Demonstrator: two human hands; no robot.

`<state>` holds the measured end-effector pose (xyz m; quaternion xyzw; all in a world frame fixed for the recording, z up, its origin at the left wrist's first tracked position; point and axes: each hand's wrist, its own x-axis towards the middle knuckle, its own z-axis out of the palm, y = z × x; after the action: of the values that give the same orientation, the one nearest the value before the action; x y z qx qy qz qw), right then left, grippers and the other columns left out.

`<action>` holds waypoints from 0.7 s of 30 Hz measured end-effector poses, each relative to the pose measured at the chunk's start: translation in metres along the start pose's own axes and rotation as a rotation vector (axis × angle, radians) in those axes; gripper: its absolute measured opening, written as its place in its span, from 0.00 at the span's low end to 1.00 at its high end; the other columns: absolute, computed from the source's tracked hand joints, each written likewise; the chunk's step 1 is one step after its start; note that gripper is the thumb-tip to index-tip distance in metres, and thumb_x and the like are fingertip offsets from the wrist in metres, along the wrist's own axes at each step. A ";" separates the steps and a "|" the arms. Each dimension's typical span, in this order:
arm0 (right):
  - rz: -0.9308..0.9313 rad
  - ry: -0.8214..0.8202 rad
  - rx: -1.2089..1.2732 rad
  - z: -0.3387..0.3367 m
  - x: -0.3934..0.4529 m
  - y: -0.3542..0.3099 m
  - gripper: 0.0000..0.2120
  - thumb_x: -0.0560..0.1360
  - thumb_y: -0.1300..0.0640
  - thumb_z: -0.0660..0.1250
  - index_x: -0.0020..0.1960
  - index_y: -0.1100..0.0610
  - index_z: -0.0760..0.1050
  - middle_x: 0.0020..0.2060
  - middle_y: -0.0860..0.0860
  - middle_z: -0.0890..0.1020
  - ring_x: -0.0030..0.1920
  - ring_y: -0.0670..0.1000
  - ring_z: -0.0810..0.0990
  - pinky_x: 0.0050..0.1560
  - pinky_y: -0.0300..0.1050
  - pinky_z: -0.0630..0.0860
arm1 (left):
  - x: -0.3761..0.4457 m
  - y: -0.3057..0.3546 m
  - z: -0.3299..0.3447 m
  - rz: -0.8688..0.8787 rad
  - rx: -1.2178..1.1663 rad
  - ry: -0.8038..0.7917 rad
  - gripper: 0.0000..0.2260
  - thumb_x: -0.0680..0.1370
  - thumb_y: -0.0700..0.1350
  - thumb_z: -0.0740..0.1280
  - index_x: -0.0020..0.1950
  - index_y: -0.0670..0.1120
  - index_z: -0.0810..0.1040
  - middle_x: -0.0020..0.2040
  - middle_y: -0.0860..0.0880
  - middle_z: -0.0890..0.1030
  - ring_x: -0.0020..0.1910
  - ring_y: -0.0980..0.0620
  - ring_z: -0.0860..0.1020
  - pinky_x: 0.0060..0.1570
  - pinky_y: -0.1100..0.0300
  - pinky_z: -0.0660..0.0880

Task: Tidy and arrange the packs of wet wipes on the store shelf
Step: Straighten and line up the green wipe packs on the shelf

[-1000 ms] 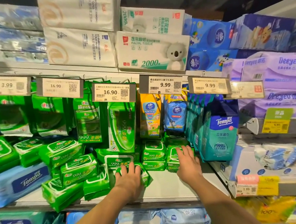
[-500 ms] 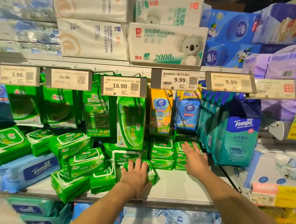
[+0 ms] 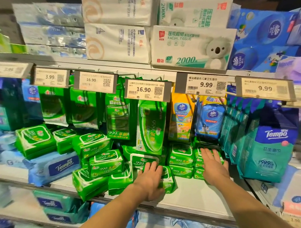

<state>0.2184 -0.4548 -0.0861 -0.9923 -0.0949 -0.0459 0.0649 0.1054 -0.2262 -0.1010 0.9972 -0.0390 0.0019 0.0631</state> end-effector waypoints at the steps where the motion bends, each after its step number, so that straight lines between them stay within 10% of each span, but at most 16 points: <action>1: 0.001 -0.007 -0.004 0.000 0.000 0.000 0.38 0.77 0.67 0.57 0.79 0.46 0.41 0.79 0.43 0.44 0.78 0.51 0.39 0.74 0.66 0.48 | -0.001 -0.001 -0.001 0.001 0.008 0.007 0.30 0.75 0.56 0.67 0.71 0.45 0.60 0.69 0.46 0.61 0.69 0.42 0.60 0.68 0.39 0.63; 6: 0.014 0.081 -0.036 0.004 -0.016 -0.015 0.39 0.78 0.63 0.58 0.78 0.49 0.36 0.78 0.47 0.38 0.77 0.55 0.35 0.71 0.70 0.47 | -0.011 -0.007 -0.005 0.002 0.019 0.014 0.32 0.74 0.54 0.70 0.71 0.45 0.61 0.68 0.44 0.62 0.69 0.41 0.60 0.67 0.40 0.62; 13: -0.292 0.343 0.214 0.018 -0.052 -0.063 0.24 0.71 0.66 0.64 0.67 0.60 0.70 0.65 0.57 0.68 0.66 0.60 0.64 0.65 0.60 0.66 | -0.031 -0.028 -0.030 -0.061 0.035 0.028 0.32 0.72 0.51 0.73 0.71 0.43 0.62 0.70 0.41 0.63 0.70 0.39 0.59 0.68 0.39 0.61; 16: -0.466 0.250 0.318 0.007 -0.055 -0.083 0.16 0.72 0.56 0.61 0.57 0.59 0.76 0.54 0.54 0.73 0.58 0.57 0.70 0.60 0.58 0.71 | -0.040 -0.041 -0.038 -0.080 0.093 0.097 0.30 0.73 0.52 0.70 0.70 0.43 0.63 0.68 0.41 0.65 0.69 0.39 0.61 0.67 0.40 0.62; 21: -0.491 -0.063 0.089 -0.001 -0.066 -0.116 0.37 0.66 0.35 0.56 0.71 0.51 0.66 0.70 0.49 0.64 0.72 0.53 0.59 0.68 0.51 0.62 | -0.064 -0.073 -0.058 -0.126 0.119 0.232 0.27 0.75 0.54 0.67 0.70 0.45 0.66 0.68 0.43 0.67 0.70 0.41 0.61 0.69 0.40 0.60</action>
<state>0.1315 -0.3538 -0.0783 -0.9365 -0.3371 -0.0254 0.0926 0.0472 -0.1420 -0.0529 0.9928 0.0315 0.1153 0.0078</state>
